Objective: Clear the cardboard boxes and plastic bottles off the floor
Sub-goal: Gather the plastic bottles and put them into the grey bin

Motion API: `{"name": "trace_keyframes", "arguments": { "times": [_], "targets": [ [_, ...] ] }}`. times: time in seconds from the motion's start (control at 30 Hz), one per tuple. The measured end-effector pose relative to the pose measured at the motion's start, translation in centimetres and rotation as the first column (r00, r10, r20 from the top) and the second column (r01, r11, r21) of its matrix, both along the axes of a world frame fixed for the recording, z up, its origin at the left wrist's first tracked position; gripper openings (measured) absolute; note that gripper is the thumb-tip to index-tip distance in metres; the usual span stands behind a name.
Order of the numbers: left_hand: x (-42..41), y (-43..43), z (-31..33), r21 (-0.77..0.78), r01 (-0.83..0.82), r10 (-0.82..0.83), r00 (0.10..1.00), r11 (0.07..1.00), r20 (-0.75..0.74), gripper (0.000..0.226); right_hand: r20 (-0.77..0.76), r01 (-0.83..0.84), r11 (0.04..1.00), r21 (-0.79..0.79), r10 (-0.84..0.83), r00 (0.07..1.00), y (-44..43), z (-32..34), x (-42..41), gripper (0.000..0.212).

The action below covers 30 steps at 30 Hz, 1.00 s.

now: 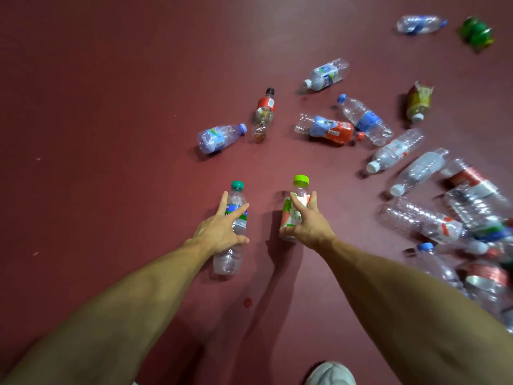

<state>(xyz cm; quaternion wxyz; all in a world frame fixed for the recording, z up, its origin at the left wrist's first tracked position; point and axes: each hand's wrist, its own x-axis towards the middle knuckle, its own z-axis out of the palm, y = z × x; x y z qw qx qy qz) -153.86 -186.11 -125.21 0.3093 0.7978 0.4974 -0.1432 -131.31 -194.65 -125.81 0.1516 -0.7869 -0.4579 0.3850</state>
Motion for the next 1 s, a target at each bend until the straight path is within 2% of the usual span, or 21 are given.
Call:
{"name": "trace_keyframes", "arguments": {
  "times": [0.1, 0.23, 0.5, 0.7, 0.83, 0.9, 1.0],
  "targets": [
    [1.6, 0.6, 4.7, 0.042, 0.007, -0.009, 0.999, 0.999, 0.047, 0.090, 0.067, 0.030, 1.000, -0.004, -0.030, 0.997, 0.0, 4.8, 1.1, 0.099],
    [4.4, -0.3, 14.6, 0.037, 0.078, -0.080, 0.995, 0.996, 0.062, 0.086, 0.136, 0.079, 0.996, -0.036, -0.074, 0.988, -2.1, 15.1, 2.1, 0.093],
    [8.8, -5.0, 41.3, -0.016, 0.261, -0.258, 0.960, 0.965, 0.112, 0.084, 0.181, 0.249, 0.963, -0.102, -0.228, 0.957, -9.8, 42.3, 1.8, 0.090],
    [10.8, -9.7, 58.6, -0.016, 0.447, -0.436, 0.881, 0.895, 0.185, 0.083, 0.263, 0.444, 0.892, -0.086, -0.409, 0.874, -17.8, 60.3, -0.2, 0.088],
    [11.6, -15.1, 66.8, -0.002, 0.595, -0.572, 0.772, 0.803, 0.276, 0.084, 0.313, 0.600, 0.797, -0.065, -0.555, 0.771, -24.9, 68.2, -3.4, 0.088],
    [12.2, -18.1, 69.7, 0.038, 0.692, -0.672, 0.684, 0.721, 0.284, 0.085, 0.344, 0.671, 0.737, -0.085, -0.610, 0.714, -29.4, 71.4, -5.0, 0.086],
    [13.5, -23.2, 73.1, 0.104, 0.805, -0.792, 0.536, 0.583, 0.293, 0.083, 0.371, 0.797, 0.599, -0.080, -0.724, 0.582, -37.0, 75.3, -7.3, 0.087]
  ]
}}
